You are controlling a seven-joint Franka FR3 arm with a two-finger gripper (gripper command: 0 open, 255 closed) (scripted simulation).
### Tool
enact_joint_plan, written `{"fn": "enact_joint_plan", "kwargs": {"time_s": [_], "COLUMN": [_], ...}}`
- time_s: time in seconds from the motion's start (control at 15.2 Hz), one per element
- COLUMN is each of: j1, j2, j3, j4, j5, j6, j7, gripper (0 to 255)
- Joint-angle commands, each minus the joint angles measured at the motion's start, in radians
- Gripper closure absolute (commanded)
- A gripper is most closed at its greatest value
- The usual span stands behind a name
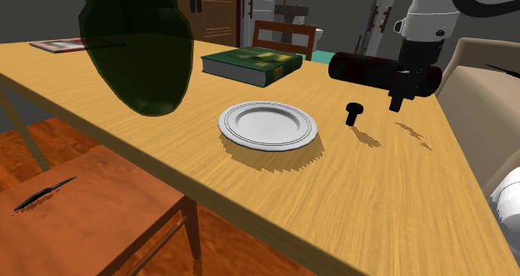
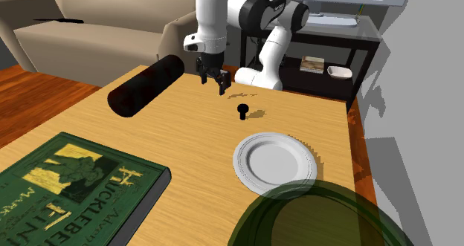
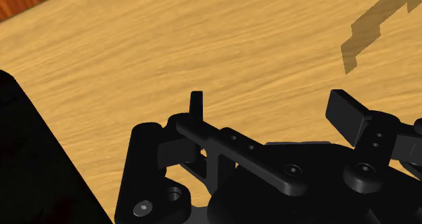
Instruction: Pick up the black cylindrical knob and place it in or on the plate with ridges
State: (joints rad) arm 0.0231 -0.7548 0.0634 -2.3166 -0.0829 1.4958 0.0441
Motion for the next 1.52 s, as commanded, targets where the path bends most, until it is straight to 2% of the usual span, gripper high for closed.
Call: {"fn": "enact_joint_plan", "kwargs": {"time_s": [0.0, 0.46, 0.92, 1.45], "j1": [0.0, 0.053, 0.091, 0.098], "j2": [0.0, 0.086, 0.199, 0.175], "j3": [0.0, 0.103, 0.203, 0.212], "j4": [0.0, 0.111, 0.261, 0.142], "j5": [0.0, 0.124, 0.215, 0.227], "j6": [0.0, 0.006, 0.017, 0.114], "j7": [0.0, 0.114, 0.228, 0.225], "gripper": [0, 0, 0, 0]}}
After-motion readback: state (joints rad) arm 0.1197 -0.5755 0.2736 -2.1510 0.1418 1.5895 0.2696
